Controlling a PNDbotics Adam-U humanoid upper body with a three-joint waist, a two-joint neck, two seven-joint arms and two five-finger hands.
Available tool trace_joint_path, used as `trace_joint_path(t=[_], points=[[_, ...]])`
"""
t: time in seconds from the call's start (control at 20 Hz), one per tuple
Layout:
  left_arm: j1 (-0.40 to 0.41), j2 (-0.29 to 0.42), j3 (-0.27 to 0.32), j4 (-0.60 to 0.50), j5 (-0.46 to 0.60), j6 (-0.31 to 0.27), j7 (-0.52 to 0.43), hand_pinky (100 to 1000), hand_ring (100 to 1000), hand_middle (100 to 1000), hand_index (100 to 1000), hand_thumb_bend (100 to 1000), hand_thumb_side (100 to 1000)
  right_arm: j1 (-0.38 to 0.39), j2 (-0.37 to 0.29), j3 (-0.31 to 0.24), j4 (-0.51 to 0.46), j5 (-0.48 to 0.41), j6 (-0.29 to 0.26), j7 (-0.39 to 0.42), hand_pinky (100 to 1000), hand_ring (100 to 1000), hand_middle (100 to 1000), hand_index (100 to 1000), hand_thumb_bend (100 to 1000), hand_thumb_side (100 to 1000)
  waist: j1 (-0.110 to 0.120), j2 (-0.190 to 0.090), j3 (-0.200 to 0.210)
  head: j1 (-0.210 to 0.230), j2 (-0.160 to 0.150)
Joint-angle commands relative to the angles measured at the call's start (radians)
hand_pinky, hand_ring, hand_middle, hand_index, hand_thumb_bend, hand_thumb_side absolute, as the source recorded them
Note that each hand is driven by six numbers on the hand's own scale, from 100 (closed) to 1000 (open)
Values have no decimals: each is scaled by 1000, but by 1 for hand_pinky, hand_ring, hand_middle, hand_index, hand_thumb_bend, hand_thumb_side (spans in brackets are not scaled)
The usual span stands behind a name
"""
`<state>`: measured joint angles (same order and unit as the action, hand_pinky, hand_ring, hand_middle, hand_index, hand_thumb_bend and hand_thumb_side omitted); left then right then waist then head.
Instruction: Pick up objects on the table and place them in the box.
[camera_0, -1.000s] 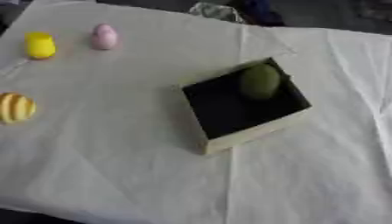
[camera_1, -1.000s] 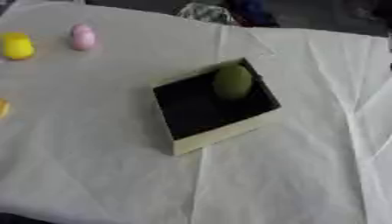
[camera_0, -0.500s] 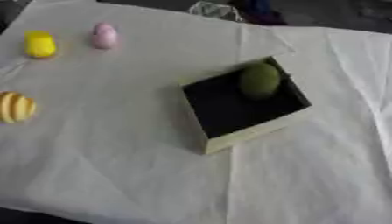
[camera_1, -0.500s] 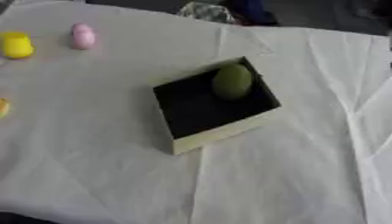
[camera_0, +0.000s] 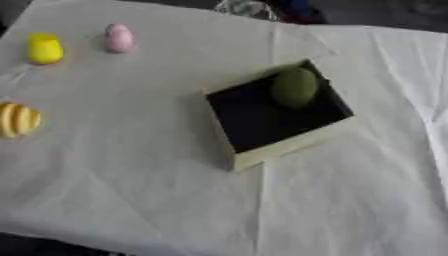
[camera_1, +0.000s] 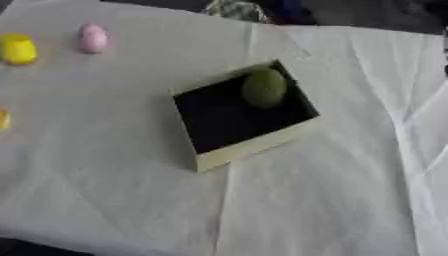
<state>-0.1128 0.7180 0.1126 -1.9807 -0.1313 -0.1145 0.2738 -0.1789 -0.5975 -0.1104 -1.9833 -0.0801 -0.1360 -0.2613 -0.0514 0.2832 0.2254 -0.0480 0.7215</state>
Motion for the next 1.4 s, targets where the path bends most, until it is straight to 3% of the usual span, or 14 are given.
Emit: trace_joint_path(t=[0.05,0.3,0.45,0.65,0.95,1.2,1.4], points=[[15,124,9,-7,-64,55,-42,808,793,751,854,100,458,-4,-38,-5,-17,6,1,-3,903,763,707,786,100,660,18,-29,2,-7,0],[27,220,27,105,-190,98,-242,824,820,779,890,138,423,0,-40,-6,-17,11,2,-4,903,763,707,786,100,660,21,-27,4,-14,2],[9,260,39,207,-233,76,-354,841,840,791,905,310,290,1,-42,-5,-17,13,3,-4,903,763,707,786,100,661,22,-27,6,-15,7],[-30,293,43,324,-287,37,-450,858,862,797,895,433,100,1,-41,-2,-17,14,5,-1,903,763,707,787,100,661,22,-26,6,-8,12],[-59,322,26,431,-308,-14,-599,876,875,779,874,624,100,3,-40,1,-17,17,6,5,903,761,705,786,100,662,22,-25,5,-2,17],[-79,313,0,505,-338,-11,-621,866,865,781,869,604,100,-1,-39,5,-17,12,8,11,903,760,704,786,100,663,27,-27,2,67,13],[-108,300,-29,565,-355,-11,-601,843,856,784,863,578,100,-2,-39,5,-17,11,5,12,903,760,704,786,100,661,24,-29,-3,65,14]])
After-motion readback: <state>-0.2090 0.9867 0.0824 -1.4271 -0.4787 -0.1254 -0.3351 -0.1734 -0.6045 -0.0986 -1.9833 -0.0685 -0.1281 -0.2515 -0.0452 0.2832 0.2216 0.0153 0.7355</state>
